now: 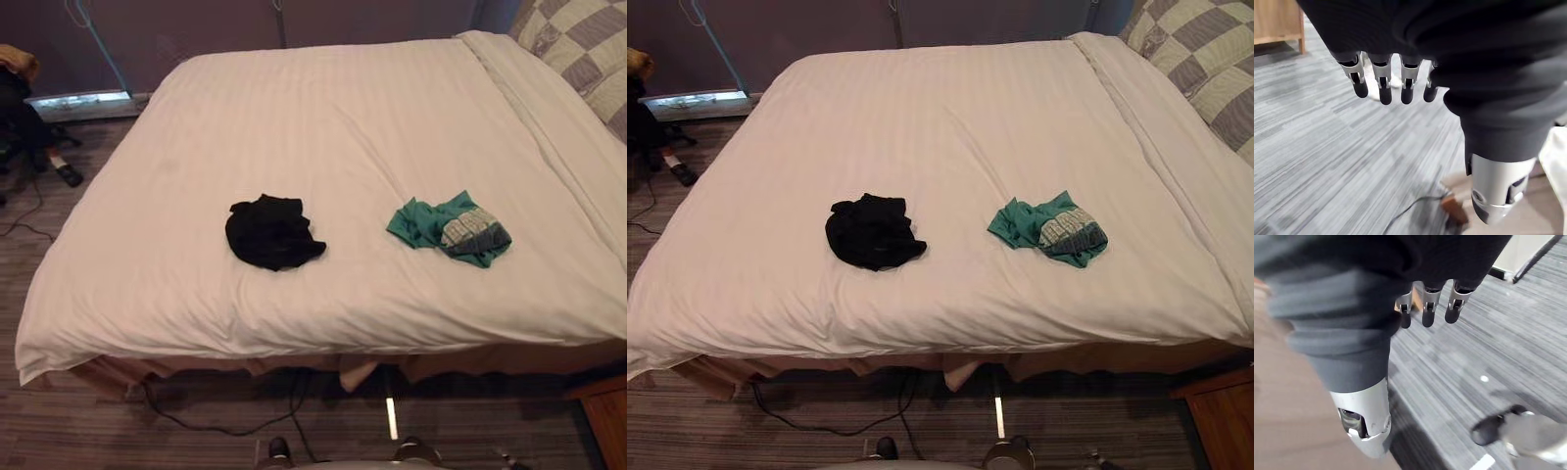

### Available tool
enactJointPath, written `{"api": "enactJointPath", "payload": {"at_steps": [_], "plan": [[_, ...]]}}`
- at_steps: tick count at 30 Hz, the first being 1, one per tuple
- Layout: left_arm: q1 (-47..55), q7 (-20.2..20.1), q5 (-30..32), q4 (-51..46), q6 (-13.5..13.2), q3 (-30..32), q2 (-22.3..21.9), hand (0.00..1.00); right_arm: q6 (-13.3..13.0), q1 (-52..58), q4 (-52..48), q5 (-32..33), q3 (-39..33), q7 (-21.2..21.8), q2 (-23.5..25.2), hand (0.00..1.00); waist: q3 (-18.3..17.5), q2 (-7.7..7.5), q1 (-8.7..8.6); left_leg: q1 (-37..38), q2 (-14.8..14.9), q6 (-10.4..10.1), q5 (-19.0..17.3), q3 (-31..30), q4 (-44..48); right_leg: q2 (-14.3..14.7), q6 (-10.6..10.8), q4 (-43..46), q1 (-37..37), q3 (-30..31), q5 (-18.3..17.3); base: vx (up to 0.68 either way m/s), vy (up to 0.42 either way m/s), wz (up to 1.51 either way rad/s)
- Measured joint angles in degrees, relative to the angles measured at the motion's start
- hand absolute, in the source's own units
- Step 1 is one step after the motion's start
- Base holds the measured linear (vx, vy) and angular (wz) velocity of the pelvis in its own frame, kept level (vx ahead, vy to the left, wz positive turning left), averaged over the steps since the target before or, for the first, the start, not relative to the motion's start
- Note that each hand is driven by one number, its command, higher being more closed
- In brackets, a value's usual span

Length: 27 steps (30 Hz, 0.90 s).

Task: Tidy the bed and pick cloth on bed and put in laundry

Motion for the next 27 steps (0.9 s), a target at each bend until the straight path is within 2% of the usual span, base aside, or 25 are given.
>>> {"api": "enactJointPath", "payload": {"at_steps": [1,4,9,11,12,14,18,20,23,27], "plan": [[-0.3,0.9,0.0,-1.9,0.0,-0.3,0.7,0.0,0.1,0.3,-3.5,-0.8,-0.1,-1.0,0.0,0.0,-0.1,0.04,-0.01,0.0,0.0,0.0,0.0,-0.1,0.0,0.0,0.0,0.1,0.0,-0.1,0.0,-0.01,0.013,0.07],[-0.7,5.0,0.3,-12.0,-0.1,-8.3,2.5,0.0,0.6,1.2,-13.5,-6.7,-1.6,-4.7,-0.3,0.0,-1.3,0.08,0.26,-0.5,0.0,-0.2,0.2,-0.6,0.0,0.0,0.0,0.2,0.0,-0.5,0.0,0.02,0.017,0.08],[-2.3,8.0,3.2,-31.6,-1.6,-21.9,3.0,0.0,1.8,-0.1,-21.8,-15.9,-2.5,-5.8,-0.3,0.0,-1.8,-0.3,0.23,-0.6,-0.1,-0.7,0.5,-0.5,0.0,0.0,0.5,0.6,-0.2,0.4,0.3,0.05,0.017,-0.03],[-4.0,8.0,4.3,-34.9,-2.0,-24.8,3.0,0.0,2.5,-1.1,-22.9,-18.1,-2.8,-5.7,-1.0,0.0,-1.8,-0.35,0.12,-0.5,-0.1,-0.7,0.5,-0.2,0.0,0.1,0.5,0.8,-0.5,1.0,0.3,0.05,0.025,-0.15],[-6.0,7.9,5.4,-38.0,-2.7,-28.5,3.7,0.0,3.0,-2.6,-23.5,-21.5,-2.5,-4.8,-3.3,0.0,-1.7,-0.41,0.13,-0.6,-0.1,-0.7,0.5,0.8,0.0,0.2,0.5,1.3,-1.7,2.2,0.3,0.03,0.023,-0.25],[-7.1,7.8,6.1,-39.2,-3.2,-30.9,4.5,0.0,3.2,-3.6,-23.6,-23.0,-1.4,-4.3,-5.6,0.0,-1.6,-0.47,0.08,-0.5,-0.1,-0.7,0.5,1.5,0.0,0.3,0.5,1.5,-2.1,2.9,0.3,0.02,0.019,-0.22],[-12.9,6.6,7.0,-42.1,-5.1,-38.0,9.1,0.0,3.2,-6.5,-24.1,-26.8,4.5,-3.1,-15.7,0.0,-1.0,-0.97,-0.39,-0.5,0.0,-0.7,0.5,2.9,0.0,0.6,0.5,2.2,-3.5,4.4,0.3,0.0,0.017,-0.21],[-16.9,6.4,7.0,-42.1,-6.1,-41.1,11.8,0.0,3.1,-10.2,-24.2,-28.5,8.7,-2.0,-21.3,0.0,0.7,-1.38,-0.99,-0.6,0.0,-0.7,0.5,3.5,0.0,0.7,0.5,2.8,-4.6,5.2,0.6,-0.04,0.019,-0.2],[-21.8,5.8,7.0,-42.1,-6.5,-44.1,14.5,0.0,2.1,-16.0,-24.4,-29.2,15.2,-1.9,-25.9,0.0,3.1,-1.93,-1.78,-2.6,-0.1,-0.8,0.9,4.0,0.1,0.8,0.3,3.9,-7.3,6.1,0.8,-0.06,0.011,-0.13],[-31.6,5.5,7.0,-38.9,-7.0,-47.8,16.7,0.0,1.2,-25.4,-24.4,-29.4,22.2,-0.9,-29.8,0.0,7.0,-2.11,-1.83,-5.6,-0.1,-0.6,1.9,4.1,0.7,0.8,-0.2,5.7,-11.7,7.3,1.6,-0.01,-0.001,-0.03]]}}
